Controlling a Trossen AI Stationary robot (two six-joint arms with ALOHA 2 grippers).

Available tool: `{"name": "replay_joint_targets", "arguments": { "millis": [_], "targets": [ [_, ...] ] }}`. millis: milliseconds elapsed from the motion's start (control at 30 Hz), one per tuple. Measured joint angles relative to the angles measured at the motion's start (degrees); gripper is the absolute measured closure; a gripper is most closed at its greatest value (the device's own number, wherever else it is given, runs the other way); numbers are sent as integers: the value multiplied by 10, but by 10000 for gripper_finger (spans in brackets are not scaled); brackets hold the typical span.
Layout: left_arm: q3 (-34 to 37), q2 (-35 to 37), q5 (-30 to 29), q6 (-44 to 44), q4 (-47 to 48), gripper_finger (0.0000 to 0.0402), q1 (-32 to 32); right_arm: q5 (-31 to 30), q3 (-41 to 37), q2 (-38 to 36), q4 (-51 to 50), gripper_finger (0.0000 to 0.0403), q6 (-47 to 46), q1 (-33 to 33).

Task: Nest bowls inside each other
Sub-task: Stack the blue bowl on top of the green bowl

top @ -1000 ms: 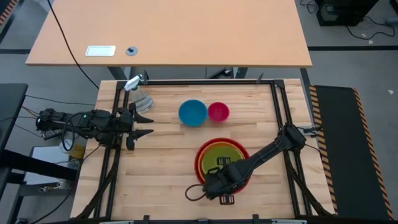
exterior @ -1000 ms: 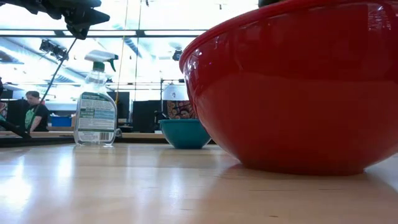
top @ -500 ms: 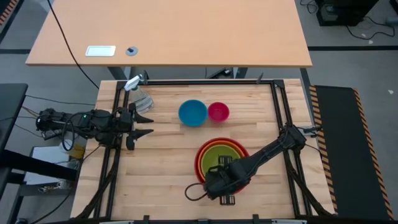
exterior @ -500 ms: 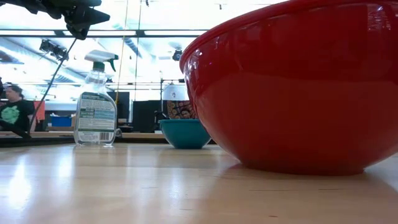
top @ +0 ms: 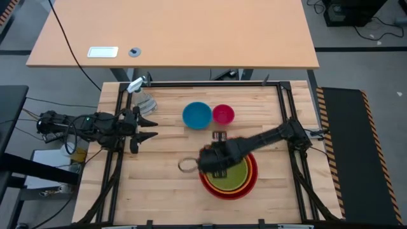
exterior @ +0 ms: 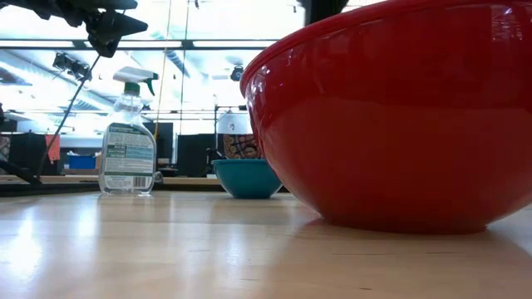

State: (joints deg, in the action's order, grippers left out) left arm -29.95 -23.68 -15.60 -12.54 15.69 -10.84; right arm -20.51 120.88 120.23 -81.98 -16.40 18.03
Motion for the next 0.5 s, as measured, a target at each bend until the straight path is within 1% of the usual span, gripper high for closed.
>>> {"name": "replay_joint_targets", "arguments": {
  "millis": [100,300,500],
  "targets": [
    [0,-11,0,-1,-1,203,0,3,0,0,28,246,47,-42],
    [0,-35,0,-2,-11,203,0,51,-11,0,100,245,110,-138],
    [1,-49,0,1,-11,203,0,105,-61,1,176,244,143,-236]
  ]
}}
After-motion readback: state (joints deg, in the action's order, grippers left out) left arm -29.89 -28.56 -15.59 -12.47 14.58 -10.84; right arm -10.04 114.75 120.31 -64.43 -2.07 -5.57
